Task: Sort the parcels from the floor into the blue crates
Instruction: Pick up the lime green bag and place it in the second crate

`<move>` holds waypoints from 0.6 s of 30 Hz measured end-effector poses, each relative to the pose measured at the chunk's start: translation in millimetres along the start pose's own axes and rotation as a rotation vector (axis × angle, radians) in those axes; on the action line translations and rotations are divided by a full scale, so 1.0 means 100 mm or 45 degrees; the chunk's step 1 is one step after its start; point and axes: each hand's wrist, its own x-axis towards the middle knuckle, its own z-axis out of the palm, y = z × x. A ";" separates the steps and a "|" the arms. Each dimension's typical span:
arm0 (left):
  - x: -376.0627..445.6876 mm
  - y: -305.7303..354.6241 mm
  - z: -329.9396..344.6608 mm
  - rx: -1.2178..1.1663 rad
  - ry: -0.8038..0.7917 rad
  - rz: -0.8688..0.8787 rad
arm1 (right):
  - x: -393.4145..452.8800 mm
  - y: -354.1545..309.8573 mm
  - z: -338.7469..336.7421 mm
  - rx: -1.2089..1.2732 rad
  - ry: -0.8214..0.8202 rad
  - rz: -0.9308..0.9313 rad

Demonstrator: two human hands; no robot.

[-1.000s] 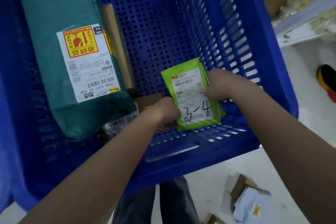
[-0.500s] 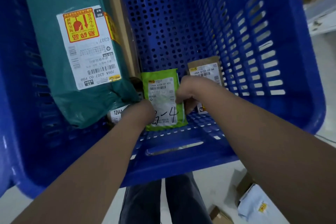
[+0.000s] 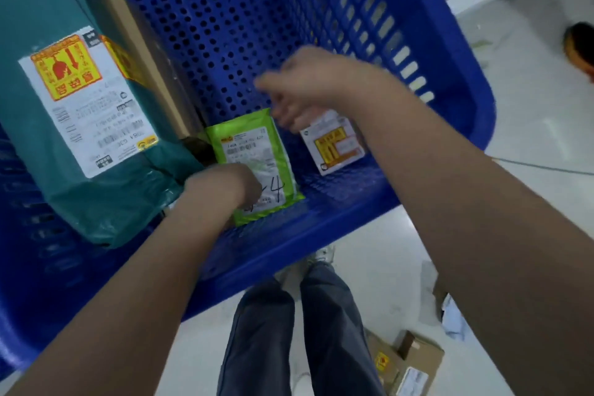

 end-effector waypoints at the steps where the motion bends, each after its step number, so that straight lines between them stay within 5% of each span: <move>1: -0.03 0.04 -0.03 -0.017 0.104 0.071 | -0.20 -0.02 -0.10 0.338 0.055 -0.139; 4: -0.42 0.25 -0.12 -0.282 0.410 0.234 | -0.94 0.22 -0.35 1.097 0.112 -0.520; 7: -0.89 0.60 -0.04 -0.686 0.713 0.545 | -1.47 0.84 -0.44 1.555 0.349 -0.575; 10: -1.17 0.99 0.22 -0.656 1.020 0.881 | -1.68 1.76 -0.25 1.819 0.788 -0.210; 14: -1.28 1.42 0.80 0.262 1.522 1.190 | -1.81 3.23 0.50 1.967 1.066 0.476; 16: -1.08 1.65 1.17 0.527 1.447 1.250 | -1.93 3.88 1.08 2.079 1.050 0.750; 18: -0.75 1.84 1.63 0.686 0.957 1.222 | -2.07 4.39 1.71 2.051 0.964 1.057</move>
